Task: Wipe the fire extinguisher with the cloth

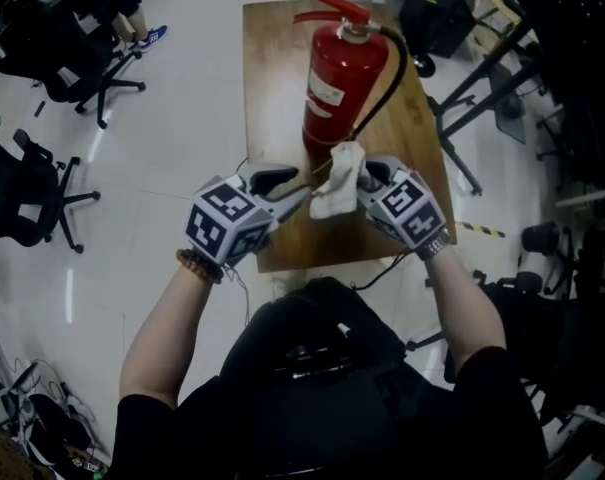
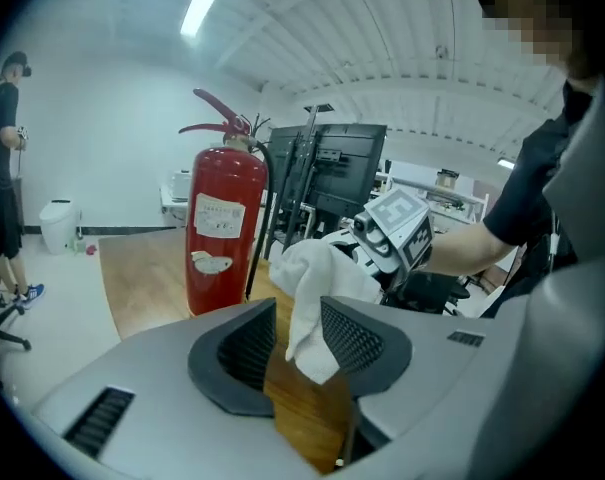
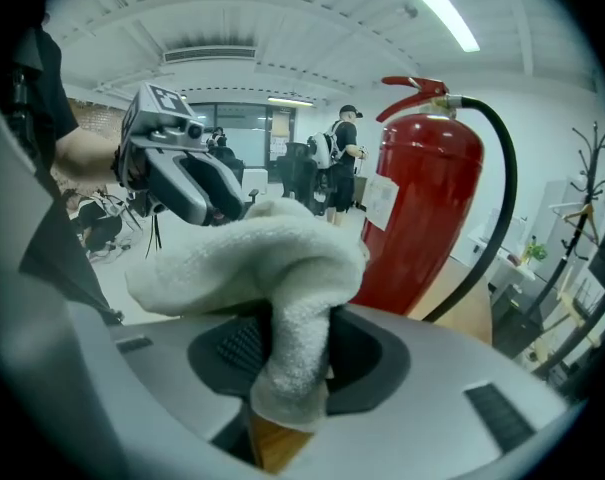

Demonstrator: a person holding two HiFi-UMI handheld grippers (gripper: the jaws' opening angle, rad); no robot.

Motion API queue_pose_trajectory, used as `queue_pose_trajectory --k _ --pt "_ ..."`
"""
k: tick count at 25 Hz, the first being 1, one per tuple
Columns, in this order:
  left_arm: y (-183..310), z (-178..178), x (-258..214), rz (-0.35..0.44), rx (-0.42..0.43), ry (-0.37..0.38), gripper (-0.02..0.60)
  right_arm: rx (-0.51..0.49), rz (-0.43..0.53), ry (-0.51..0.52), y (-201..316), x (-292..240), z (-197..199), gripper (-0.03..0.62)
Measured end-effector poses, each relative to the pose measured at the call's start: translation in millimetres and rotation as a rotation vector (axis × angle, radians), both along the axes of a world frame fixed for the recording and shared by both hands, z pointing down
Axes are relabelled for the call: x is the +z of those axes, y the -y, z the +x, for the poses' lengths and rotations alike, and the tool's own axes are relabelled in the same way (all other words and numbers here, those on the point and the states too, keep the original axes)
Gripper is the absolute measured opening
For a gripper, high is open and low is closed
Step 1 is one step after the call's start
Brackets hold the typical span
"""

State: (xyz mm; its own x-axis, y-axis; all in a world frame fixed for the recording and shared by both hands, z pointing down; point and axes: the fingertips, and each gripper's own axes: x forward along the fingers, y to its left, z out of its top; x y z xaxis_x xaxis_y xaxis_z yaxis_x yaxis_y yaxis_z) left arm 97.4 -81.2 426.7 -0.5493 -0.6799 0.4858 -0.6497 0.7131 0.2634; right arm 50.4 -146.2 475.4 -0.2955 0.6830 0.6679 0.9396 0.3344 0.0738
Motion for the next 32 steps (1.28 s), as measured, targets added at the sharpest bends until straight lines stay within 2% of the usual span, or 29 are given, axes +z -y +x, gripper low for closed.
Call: queue_pose_trajectory --k 1,5,9,15,20,25,30,32 --pt "2 -3 -4 0.013 0.009 0.002 0.158 -0.011 0.0 0.002 -2 -2 1 0.158" --pt "14 -16 -19 0.035 0.048 0.021 0.234 -0.078 0.009 0.03 -8 -8 -2 0.158" --pt "30 -29 -27 0.055 0.078 0.006 0.332 -0.178 0.019 0.064 -11 -14 -4 0.158" --pt "45 -35 -14 0.044 0.125 -0.04 0.334 -0.349 0.003 0.106 -18 -19 11 0.158" --pt "45 -26 -7 0.063 0.219 -0.065 0.334 -0.408 0.014 0.147 -29 -19 27 0.158" --pt "26 -10 -7 0.089 0.326 -0.066 0.334 -0.369 0.056 0.188 -51 -22 44 0.158" --pt "1 7 -7 0.06 0.438 -0.054 0.332 -0.307 0.084 0.247 -89 -30 66 0.157" --pt "-12 12 -5 0.058 0.467 -0.057 0.302 -0.274 0.094 0.255 -102 -29 72 0.156"
